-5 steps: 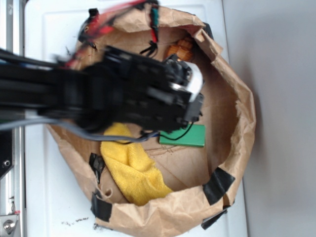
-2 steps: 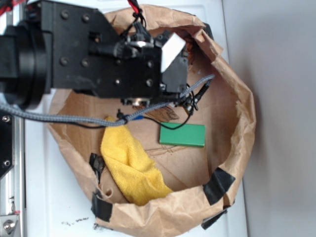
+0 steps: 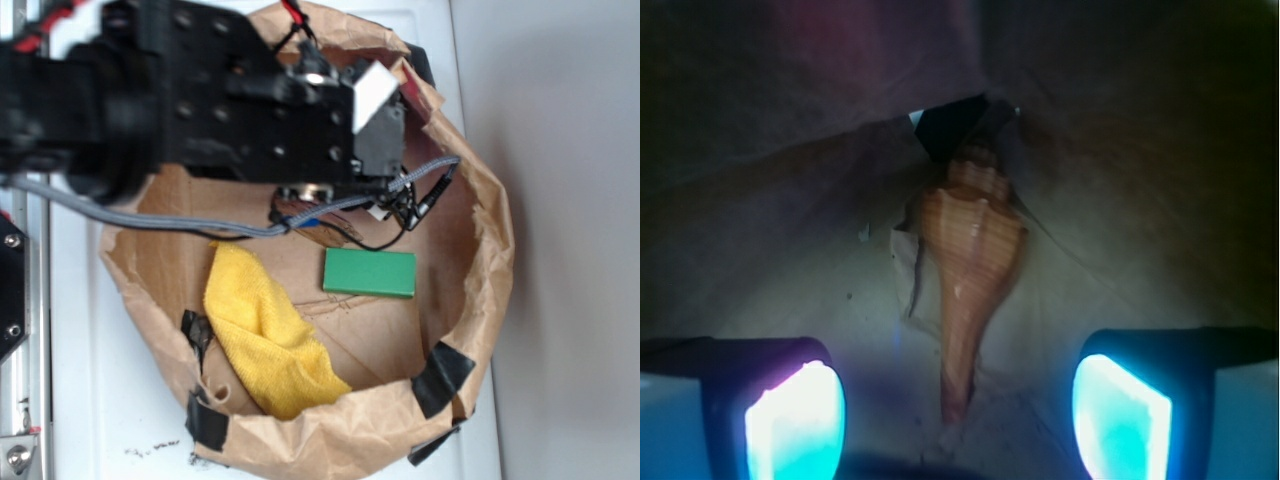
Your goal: Grab the shell.
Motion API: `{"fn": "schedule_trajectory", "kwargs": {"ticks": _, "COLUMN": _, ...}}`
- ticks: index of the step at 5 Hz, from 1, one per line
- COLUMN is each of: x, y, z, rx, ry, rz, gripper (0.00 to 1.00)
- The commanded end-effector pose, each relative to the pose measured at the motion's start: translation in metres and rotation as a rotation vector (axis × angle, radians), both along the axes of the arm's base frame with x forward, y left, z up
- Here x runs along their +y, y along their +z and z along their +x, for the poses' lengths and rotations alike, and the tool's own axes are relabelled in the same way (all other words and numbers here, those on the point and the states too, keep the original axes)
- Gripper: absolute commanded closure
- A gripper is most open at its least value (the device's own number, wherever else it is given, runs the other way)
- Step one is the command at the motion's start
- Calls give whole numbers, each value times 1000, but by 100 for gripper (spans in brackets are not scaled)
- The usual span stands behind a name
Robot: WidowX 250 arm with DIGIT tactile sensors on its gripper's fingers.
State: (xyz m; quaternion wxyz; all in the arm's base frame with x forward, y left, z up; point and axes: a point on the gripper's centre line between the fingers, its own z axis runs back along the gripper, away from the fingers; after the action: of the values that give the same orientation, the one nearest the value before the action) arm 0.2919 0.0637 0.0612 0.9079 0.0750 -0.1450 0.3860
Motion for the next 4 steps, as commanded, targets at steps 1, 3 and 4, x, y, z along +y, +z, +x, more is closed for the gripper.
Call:
{"fn": "schedule_trajectory", "kwargs": {"ticks": 1, "x": 20, "y": -4, "z": 8, "rx": -39, "ry": -35, "rz": -19, "gripper": 0}}
{"fn": "schedule_trajectory", "kwargs": {"ticks": 3, "x": 23, "y": -25, "z": 19, "rx": 5, "ry": -19, "rz": 75, "gripper": 0}}
{"fn": "schedule_trajectory", "kwargs": {"ticks": 4, "x": 34, "y": -35, "z": 27, "rx": 14, "ry": -15, "rz": 86, "gripper": 0}}
